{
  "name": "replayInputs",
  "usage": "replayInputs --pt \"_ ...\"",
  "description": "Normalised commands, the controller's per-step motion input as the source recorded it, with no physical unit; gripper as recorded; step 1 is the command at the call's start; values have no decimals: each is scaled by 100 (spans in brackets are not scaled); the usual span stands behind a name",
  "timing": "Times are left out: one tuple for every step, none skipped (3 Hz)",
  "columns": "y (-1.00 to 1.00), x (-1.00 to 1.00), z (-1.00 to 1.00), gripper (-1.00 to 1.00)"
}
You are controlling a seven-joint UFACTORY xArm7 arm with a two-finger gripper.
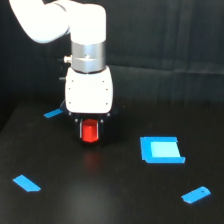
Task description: Pick up the red object from the table
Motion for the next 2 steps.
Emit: replayInputs --pt "-10 16 98 -100" --pt "-21 19 99 -100"
